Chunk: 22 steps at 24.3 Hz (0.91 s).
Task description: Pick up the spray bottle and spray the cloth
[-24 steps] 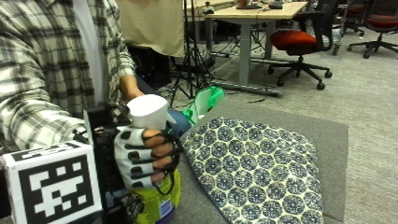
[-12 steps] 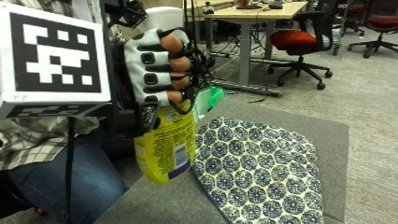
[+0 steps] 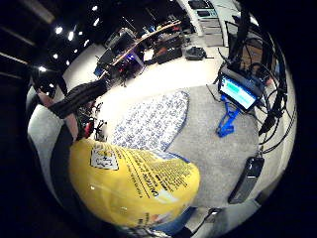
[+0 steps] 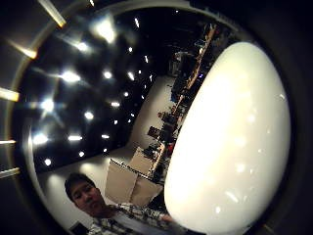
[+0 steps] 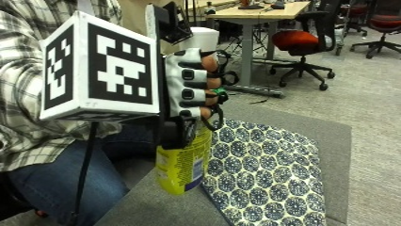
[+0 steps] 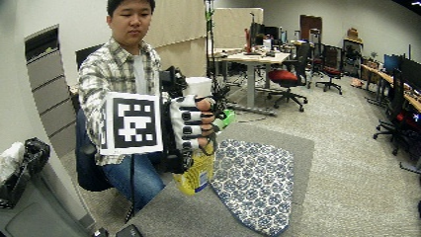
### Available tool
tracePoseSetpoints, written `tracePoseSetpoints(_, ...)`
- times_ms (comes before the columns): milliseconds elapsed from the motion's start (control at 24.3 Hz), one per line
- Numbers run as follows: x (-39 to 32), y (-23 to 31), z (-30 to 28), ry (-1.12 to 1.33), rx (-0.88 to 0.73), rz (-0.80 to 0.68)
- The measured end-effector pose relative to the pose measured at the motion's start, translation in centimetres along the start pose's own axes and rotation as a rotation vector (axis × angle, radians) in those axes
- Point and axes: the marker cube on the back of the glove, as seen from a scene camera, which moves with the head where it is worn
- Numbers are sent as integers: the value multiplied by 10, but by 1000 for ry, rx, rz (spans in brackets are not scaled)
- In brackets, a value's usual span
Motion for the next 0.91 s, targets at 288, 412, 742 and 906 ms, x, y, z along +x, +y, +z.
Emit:
tracePoseSetpoints(288,-5,-11,26,77,-68,-14)
tracePoseSetpoints(412,-7,-16,40,116,-101,-18)
tracePoseSetpoints(742,-6,-27,78,291,-205,-16)
tracePoseSetpoints(906,-7,-33,104,391,-265,-11)
